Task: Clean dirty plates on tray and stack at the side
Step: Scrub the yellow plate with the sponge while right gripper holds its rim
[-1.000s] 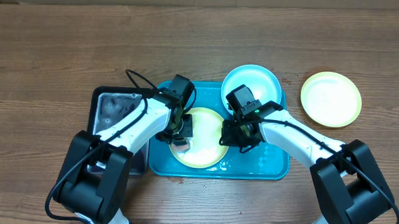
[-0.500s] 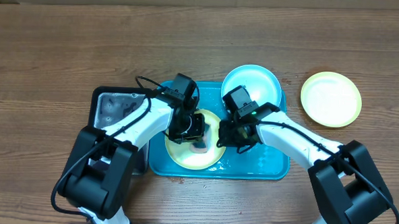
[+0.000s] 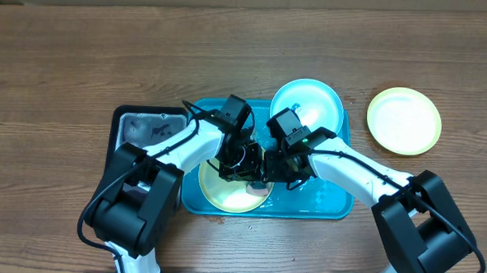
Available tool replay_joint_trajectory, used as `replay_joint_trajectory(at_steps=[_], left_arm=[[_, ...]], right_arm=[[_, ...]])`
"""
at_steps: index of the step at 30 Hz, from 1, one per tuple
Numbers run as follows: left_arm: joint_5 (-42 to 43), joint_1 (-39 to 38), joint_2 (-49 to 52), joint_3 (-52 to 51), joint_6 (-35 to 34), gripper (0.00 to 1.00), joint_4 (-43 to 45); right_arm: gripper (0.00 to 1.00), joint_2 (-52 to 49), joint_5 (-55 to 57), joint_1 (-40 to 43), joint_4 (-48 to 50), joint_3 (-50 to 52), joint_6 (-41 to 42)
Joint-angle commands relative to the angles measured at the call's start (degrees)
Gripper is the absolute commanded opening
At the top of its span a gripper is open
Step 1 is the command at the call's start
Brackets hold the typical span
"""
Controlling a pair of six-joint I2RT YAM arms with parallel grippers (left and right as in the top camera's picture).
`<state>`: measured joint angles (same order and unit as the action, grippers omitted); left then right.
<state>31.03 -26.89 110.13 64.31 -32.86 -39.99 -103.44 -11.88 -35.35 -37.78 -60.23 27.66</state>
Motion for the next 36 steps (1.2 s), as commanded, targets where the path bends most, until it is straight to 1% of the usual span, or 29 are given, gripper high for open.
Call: replay_joint_trajectory(at_steps=[1, 5, 10, 16, 20, 27, 33, 36], left_arm=[[-14.78, 1.99, 2.97, 2.43, 0.42, 0.04, -5.05], [-26.99, 1.73, 2.97, 4.87, 3.52, 0.04, -12.41], [-37.42, -0.5, 2.99, 4.85, 4.02, 0.04, -15.76], [-46.27, -1.73, 2.99, 4.87, 0.94, 0.04, -17.64], [-51.76, -1.73, 2.99, 4.98, -2.8, 0.04, -19.47], [-51.74, -1.75, 2.95, 8.11, -3.19, 0.04, -23.43], [-44.44, -1.75, 2.03, 16.5, -1.84, 0.04, -28.7], [-42.34, -1.75, 0.81, 20.94, -0.74, 0.04, -31.56]], right_arm=[[0.04, 0.66, -2.8, -0.7, 0.48, -0.9, 0.02], [0.04, 0.66, -2.78, -0.63, 0.5, -0.9, 0.0], [0.04, 0.66, -2.75, -0.63, 0.57, -0.9, 0.0], [0.04, 0.66, -2.71, -0.63, 0.44, -0.9, 0.0], [0.04, 0.66, -2.56, -0.63, 0.42, -0.9, 0.0], [0.04, 0.66, -2.56, -0.63, 0.17, -0.9, 0.0], [0.04, 0.66, -2.56, -0.63, 0.07, -0.92, 0.0], [0.04, 0.66, -2.56, -0.63, 0.0, -0.9, 0.0]])
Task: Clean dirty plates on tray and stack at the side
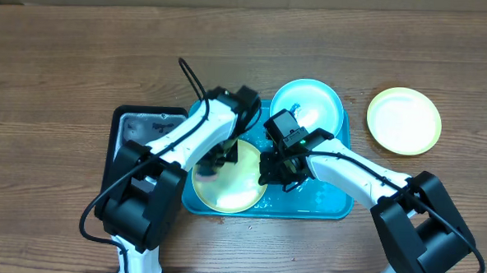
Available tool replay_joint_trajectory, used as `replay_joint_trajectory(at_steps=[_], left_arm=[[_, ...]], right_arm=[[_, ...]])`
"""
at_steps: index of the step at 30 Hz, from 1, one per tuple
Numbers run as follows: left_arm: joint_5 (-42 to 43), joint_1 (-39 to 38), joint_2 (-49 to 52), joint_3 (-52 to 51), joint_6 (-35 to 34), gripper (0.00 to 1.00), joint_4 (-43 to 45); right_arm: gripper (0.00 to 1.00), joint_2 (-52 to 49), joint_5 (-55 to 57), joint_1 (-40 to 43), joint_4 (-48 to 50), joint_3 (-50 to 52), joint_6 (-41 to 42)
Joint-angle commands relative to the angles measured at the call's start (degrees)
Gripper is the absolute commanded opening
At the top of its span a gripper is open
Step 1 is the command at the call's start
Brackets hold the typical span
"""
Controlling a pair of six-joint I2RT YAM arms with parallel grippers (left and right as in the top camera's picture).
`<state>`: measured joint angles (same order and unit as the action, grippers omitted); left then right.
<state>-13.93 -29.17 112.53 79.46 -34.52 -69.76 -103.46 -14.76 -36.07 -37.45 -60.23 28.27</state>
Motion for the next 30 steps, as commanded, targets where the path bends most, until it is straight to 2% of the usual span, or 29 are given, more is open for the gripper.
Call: replay_joint_trajectory(at_steps=[1, 8, 16, 20, 30], left_arm=[[3.41, 0.52, -2.14, 7.26, 1.81, 0.04, -2.58], [5.46, 2.49, -3.58, 15.47, 2.91, 0.04, -10.86], [13.57, 11.13, -3.85, 20.5, 9.29, 0.04, -17.18], [15.39, 16.52, -4.39, 20.5, 12.83, 0.04, -16.9], [14.8, 23.71, -7.98, 20.46, 15.32, 0.04, -16.39]], right_arm=[[0.04, 0.68, 0.33, 0.09, -0.35, -0.9, -0.61], [0.04, 0.68, 1.77, 0.13, -0.52, -0.94, -1.88], [0.04, 0.7, 7.3, 0.13, -1.86, -2.23, -5.01], [0.04, 1.66, 11.78, -0.04, -7.52, -7.54, -9.35], [0.04, 3.56, 30.05, -2.89, -21.05, -23.8, -13.81]])
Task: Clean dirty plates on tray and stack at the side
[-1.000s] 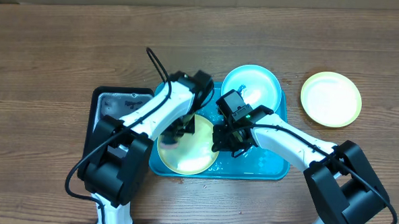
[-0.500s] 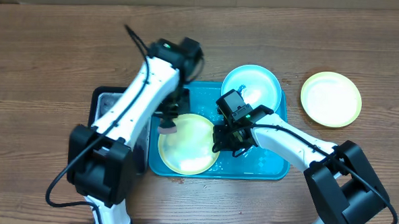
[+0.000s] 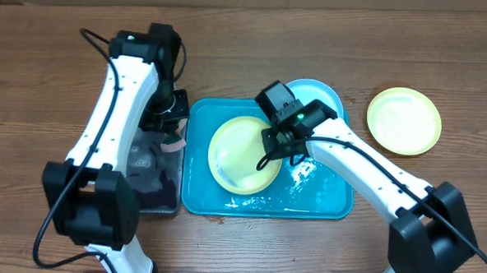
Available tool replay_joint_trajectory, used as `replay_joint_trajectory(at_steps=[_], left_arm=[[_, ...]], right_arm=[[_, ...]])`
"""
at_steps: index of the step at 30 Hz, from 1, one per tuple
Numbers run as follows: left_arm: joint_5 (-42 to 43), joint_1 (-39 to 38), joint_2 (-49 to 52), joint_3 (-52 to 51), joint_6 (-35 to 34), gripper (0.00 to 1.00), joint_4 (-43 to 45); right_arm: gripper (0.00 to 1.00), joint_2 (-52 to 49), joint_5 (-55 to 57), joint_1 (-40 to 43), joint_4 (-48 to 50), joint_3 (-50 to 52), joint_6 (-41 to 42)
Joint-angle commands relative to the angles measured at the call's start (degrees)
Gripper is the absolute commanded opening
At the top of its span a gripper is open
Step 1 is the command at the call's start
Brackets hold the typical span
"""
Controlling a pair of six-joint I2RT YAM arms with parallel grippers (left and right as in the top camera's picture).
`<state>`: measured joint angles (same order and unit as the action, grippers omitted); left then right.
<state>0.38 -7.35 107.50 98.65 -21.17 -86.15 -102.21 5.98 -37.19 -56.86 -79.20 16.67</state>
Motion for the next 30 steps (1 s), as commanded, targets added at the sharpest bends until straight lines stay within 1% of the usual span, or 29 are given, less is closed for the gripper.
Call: replay_joint_trajectory(at_steps=[1, 3, 10, 13, 17, 21, 24, 30], left_arm=[[0.5, 2.4, -2.95, 1.25, 2.08, 0.04, -0.02], [0.55, 3.3, -2.95, 1.07, 2.6, 0.04, 0.07], [0.48, 4.57, -2.95, 0.81, 3.45, 0.04, 0.68], [0.28, 5.05, -2.95, 0.81, 3.67, 0.04, 1.14], [-3.1, 5.51, -2.97, 0.79, 3.76, 0.04, 1.16], [-7.72, 5.51, -4.09, 0.31, -0.17, 0.05, 2.49], [-9.99, 5.51, -7.39, -2.21, -1.03, 0.05, 5.95], [-12.59, 5.51, -17.51, -12.37, -1.14, 0.04, 12.59]], right_arm=[[0.04, 2.36, 10.8, -2.16, -2.16, -5.73, -2.84], [0.04, 2.36, 12.92, -3.06, -3.19, -7.54, -4.94], [0.04, 2.36, 24.52, -7.45, -5.7, -11.52, -5.53], [0.04, 2.36, 30.08, -10.16, -6.69, -12.17, -8.61], [0.04, 2.36, 35.3, -13.97, -8.2, -12.76, -11.43], [0.04, 2.36, 36.0, -16.02, -9.14, -12.79, -12.04], [0.04, 2.36, 36.0, -16.06, -10.03, -12.79, -12.02], [0.04, 2.36, 36.37, -16.04, -9.9, -12.79, -12.28]])
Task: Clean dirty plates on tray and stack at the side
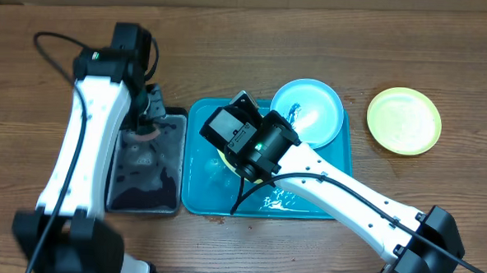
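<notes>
My right gripper (241,157) is raised over the blue tray (339,202), its fingers under its own wrist, shut on a yellow-green plate (220,159) of which only slivers show beside the arm. A blue plate (310,115) lies at the tray's far right corner. Another yellow-green plate (404,120) rests on the table to the right of the tray. My left gripper (145,126) hangs over the far end of the black basin (164,174), shut on a pink sponge (142,133).
The black basin stands against the tray's left side and looks wet inside. The blue tray holds a film of water (294,196). A wooden table (49,62) extends around everything, and its back edge runs along the top of the view.
My right arm has risen and moved left with the yellow-green plate, which it now mostly hides. My left gripper has shifted slightly left with the sponge, staying over the basin's far end.
Both grippers were at the yellow-green plate in the tray's front left. Then the left one was over the plate while the right held its rim. Then the left was over the basin with the sponge and the right held the plate up. Now the plate is higher.
</notes>
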Available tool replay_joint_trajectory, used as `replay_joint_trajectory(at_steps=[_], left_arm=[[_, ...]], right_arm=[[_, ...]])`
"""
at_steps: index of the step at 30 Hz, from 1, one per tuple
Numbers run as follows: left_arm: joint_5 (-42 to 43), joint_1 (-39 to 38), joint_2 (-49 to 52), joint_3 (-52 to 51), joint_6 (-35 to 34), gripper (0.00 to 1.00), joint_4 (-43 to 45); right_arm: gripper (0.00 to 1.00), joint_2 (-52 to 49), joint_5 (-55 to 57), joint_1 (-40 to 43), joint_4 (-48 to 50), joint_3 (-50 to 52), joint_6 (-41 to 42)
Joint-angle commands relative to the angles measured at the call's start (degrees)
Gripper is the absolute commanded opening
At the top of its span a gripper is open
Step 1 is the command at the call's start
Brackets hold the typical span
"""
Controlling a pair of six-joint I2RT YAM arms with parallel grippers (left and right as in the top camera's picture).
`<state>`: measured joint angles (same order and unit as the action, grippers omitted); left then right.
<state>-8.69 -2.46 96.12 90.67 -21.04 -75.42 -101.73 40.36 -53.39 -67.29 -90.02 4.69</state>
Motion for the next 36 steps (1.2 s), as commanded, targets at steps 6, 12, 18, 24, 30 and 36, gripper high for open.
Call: replay_joint_trajectory(at_steps=[6, 12, 18, 24, 30, 36], left_arm=[[-3.5, 0.66, -10.6, -15.08, -2.6, 0.04, 7.23], [-3.08, 0.68, -10.51, -20.17, -3.87, 0.04, 10.16], [-3.15, 1.66, -10.51, -21.11, -4.61, 0.04, 10.88], [0.74, 6.99, -10.51, -21.11, -4.61, 0.04, 11.37], [6.58, 11.15, -10.51, -21.11, -1.6, 0.04, 11.93], [6.84, 11.17, -10.51, -21.11, -1.57, 0.04, 12.28]], right_arm=[[0.04, 1.88, 12.37, -0.96, 4.98, -1.99, -5.7], [0.04, 1.88, 28.52, -4.92, 10.91, -1.99, -15.85], [0.04, 1.88, 40.81, -11.15, 19.06, -1.99, -25.33], [0.04, 1.88, 45.05, -15.39, 19.69, -1.99, -27.47], [0.04, 1.88, 46.71, -15.52, 19.74, -1.99, -27.47], [0.04, 1.73, 36.89, -12.94, 19.19, -1.92, -23.5]])
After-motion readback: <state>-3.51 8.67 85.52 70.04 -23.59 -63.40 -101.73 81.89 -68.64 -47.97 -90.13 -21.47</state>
